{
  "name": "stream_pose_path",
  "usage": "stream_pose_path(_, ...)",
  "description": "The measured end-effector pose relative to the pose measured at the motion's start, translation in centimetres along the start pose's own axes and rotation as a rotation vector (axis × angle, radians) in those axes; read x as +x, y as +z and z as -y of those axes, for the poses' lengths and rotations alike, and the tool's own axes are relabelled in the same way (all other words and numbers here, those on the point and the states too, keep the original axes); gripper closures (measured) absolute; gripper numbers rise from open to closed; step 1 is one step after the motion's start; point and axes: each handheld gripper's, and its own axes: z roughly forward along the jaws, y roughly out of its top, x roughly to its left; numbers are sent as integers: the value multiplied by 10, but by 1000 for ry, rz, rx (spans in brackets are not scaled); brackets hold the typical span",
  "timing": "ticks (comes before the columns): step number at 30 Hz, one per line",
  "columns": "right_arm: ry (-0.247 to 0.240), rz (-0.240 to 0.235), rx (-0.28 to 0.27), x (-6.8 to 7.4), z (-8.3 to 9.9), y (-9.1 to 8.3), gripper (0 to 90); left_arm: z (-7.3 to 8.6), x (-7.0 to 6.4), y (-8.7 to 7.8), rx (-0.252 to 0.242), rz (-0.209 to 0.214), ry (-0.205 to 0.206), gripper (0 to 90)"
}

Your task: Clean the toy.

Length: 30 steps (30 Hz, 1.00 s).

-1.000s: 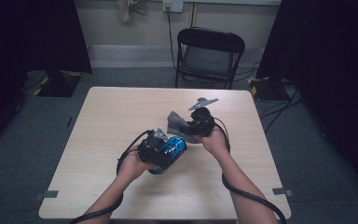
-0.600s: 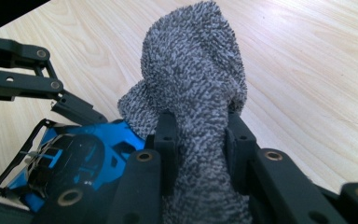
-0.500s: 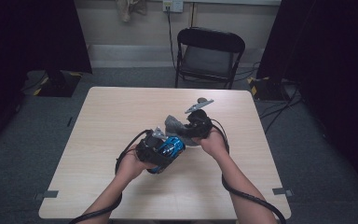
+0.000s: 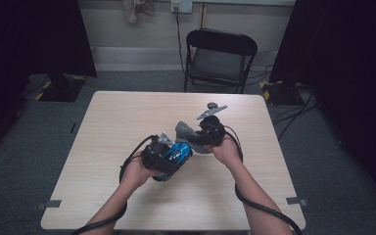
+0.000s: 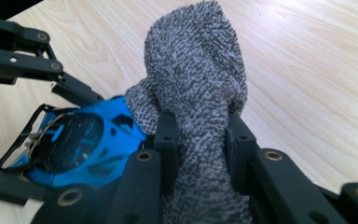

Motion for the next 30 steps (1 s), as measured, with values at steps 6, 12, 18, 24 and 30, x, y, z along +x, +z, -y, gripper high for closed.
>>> stream_pose_path(6, 2, -2, -7, 0, 5, -5, 721, 2, 5, -1, -1, -16, -15, 280)
stream_pose_path(12, 5, -10, -16, 2, 11, -9, 720, 3, 7, -2, 6, -29, -15, 280)
stream_pose_path(18, 16, -21, -26, 5, 19, -10, 720, 4, 8, 0, 17, -41, -22, 280)
stream_pose_path(24, 28, -29, -36, 6, 25, -11, 718, 6, 14, -2, 10, -58, -45, 280)
stream_pose_path(30, 8, -41, -10, 10, 30, -8, 717, 10, 21, -2, 12, -72, -68, 280)
